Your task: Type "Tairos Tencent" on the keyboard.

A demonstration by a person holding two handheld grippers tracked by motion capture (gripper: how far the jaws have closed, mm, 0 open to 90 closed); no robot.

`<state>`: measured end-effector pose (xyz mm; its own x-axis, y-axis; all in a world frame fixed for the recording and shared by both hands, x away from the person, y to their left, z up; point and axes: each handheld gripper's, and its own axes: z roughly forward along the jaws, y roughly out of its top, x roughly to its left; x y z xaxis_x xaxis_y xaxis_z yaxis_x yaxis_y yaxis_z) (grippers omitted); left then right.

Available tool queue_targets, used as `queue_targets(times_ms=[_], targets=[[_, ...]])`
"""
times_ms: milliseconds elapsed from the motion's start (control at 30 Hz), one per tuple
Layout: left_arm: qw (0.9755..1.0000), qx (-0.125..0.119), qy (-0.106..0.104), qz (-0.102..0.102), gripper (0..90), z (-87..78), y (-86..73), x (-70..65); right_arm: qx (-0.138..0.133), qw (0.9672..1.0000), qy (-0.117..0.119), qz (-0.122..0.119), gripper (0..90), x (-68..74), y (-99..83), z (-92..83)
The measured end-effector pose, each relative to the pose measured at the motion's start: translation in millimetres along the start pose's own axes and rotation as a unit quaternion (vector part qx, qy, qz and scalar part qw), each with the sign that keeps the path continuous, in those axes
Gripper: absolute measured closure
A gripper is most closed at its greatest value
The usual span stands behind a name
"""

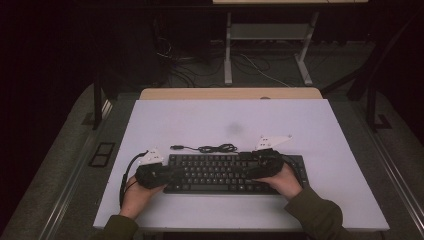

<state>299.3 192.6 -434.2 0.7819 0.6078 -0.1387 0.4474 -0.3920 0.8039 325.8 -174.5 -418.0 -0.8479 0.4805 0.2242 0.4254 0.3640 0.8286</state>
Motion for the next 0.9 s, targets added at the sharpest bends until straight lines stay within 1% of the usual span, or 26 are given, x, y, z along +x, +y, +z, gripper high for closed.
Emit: queue_targets(times_ms=[100, 433, 633, 800, 900], targets=[[1.0, 0.005, -0.005, 0.002, 88.8, 1.5, 0.1, -0.6, 0.001, 1.0, 0.0, 0.002, 36.7, 0.6, 0.2, 0.2], [0.9998, 0.018, -0.003, 0.003, 88.9, 5.9, -0.6, 0.5, 0.002, 1.0, 0.0, -0.003, 34.7, 1.4, -1.1, 2.3], [0.9998, 0.018, -0.004, 0.003, 88.9, 7.6, -0.8, 0.6, 0.003, 1.0, -0.001, -0.003, 34.3, 1.1, -1.1, 1.4], [0.9997, 0.025, -0.004, 0.002, 88.9, 8.6, -2.1, 1.3, 0.002, 1.0, -0.001, -0.004, 34.2, 1.0, -1.0, 1.1], [0.9997, 0.025, -0.006, 0.0, 88.9, 8.6, -2.1, 1.8, 0.002, 1.0, -0.001, -0.004, 34.0, 1.2, -1.1, 1.2]])
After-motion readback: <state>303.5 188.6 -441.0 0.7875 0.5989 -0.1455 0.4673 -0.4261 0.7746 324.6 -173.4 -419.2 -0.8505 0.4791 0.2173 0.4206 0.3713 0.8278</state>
